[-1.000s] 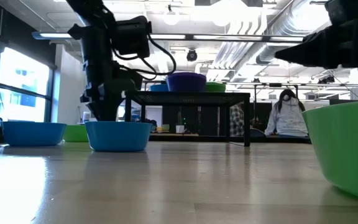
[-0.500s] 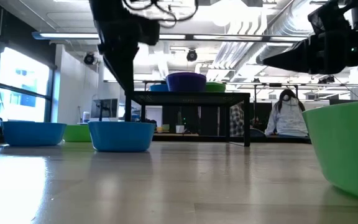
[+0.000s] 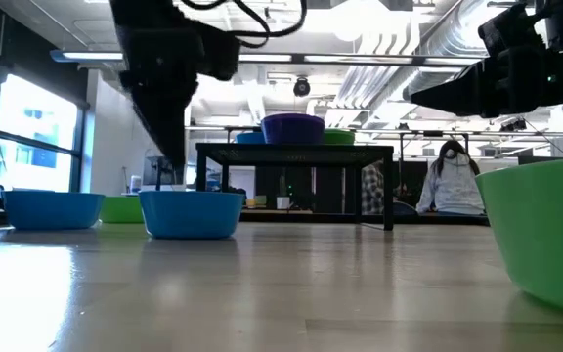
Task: Pick & Place Mini bowls
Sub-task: Stack the bottom blue bowl on the blue bowl on the shelf
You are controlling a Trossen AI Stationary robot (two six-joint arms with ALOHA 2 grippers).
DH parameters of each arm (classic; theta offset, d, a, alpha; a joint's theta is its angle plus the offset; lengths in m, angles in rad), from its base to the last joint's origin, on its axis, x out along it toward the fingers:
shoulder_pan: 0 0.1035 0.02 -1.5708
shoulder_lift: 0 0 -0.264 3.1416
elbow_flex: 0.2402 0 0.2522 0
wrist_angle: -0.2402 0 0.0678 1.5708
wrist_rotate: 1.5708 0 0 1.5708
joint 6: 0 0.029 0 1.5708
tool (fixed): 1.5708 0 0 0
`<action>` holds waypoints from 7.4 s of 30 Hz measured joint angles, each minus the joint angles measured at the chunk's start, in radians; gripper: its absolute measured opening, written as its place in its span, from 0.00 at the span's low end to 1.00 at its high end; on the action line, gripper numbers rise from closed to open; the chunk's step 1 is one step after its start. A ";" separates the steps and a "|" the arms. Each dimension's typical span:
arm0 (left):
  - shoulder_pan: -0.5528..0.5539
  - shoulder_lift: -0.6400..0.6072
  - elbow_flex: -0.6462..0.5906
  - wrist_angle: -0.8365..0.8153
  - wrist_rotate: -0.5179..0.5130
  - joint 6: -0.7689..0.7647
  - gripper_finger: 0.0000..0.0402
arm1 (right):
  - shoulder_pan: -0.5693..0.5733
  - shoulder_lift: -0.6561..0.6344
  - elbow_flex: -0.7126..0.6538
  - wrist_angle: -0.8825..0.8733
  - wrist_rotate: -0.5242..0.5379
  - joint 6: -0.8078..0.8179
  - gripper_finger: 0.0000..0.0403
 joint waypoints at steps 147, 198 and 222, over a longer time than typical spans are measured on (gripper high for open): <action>0.795 0.340 0.848 -0.264 0.087 0.932 0.08 | 0.000 0.014 0.000 -0.012 0.010 0.009 0.00; 0.785 0.298 0.849 -0.412 0.091 0.952 0.41 | 0.000 0.014 0.000 -0.012 0.010 0.008 0.00; 0.785 0.299 0.849 -0.418 0.051 0.979 0.09 | 0.000 0.014 0.000 -0.013 0.010 0.009 0.00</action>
